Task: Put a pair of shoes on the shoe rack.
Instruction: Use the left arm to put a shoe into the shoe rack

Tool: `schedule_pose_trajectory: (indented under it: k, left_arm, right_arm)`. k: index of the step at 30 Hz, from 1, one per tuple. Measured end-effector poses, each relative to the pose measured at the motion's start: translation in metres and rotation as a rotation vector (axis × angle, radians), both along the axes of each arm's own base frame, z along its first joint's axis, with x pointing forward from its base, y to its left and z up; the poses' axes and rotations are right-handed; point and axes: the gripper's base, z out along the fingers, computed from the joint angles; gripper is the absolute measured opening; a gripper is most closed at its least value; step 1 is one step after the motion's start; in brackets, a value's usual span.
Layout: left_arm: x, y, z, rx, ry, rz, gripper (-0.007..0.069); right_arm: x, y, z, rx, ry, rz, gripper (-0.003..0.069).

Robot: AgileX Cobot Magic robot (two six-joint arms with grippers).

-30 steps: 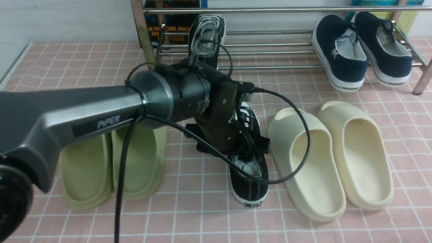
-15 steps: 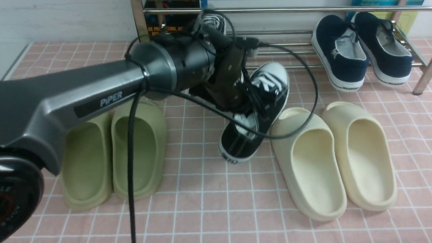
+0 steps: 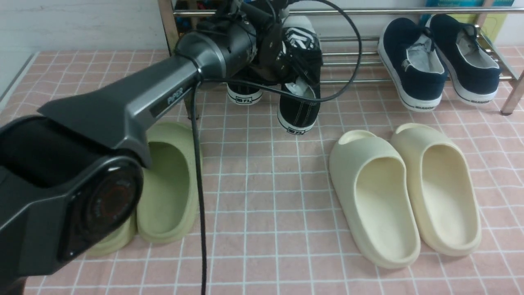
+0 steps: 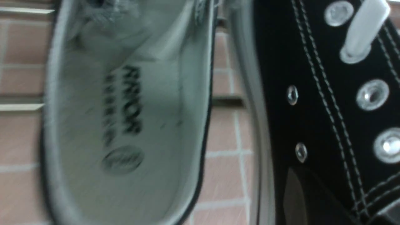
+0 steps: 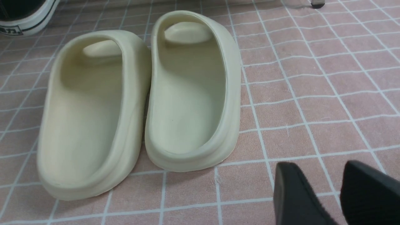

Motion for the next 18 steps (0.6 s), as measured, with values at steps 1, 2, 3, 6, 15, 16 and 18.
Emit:
schedule_pose_trajectory:
  k: [1, 2, 3, 6, 15, 16, 18]
  left_arm:
    - [0.001, -0.001, -0.001, -0.002, -0.004, -0.001, 0.0024]
    - [0.002, -0.002, -0.001, -0.007, -0.017, -0.004, 0.0024]
    - [0.005, -0.003, -0.003, -0.008, -0.036, -0.01, 0.0024]
    - [0.009, -0.003, -0.002, -0.022, -0.073, -0.014, 0.0024]
    - [0.016, 0.002, 0.005, -0.059, -0.147, -0.008, 0.0029]
    - [0.016, 0.002, 0.005, -0.058, -0.147, -0.008, 0.0033]
    - [0.016, 0.002, 0.005, -0.056, -0.148, -0.009, 0.0042]
  right_arm:
    - [0.0, 0.0, 0.0, 0.0, 0.0, 0.0, 0.024]
    - [0.0, 0.0, 0.0, 0.0, 0.0, 0.0, 0.024]
    - [0.0, 0.0, 0.0, 0.0, 0.0, 0.0, 0.024]
    - [0.0, 0.0, 0.0, 0.0, 0.0, 0.0, 0.024]
    - [0.0, 0.0, 0.0, 0.0, 0.0, 0.0, 0.024]
    - [0.0, 0.0, 0.0, 0.0, 0.0, 0.0, 0.024]
    - [0.0, 0.0, 0.0, 0.0, 0.0, 0.0, 0.024]
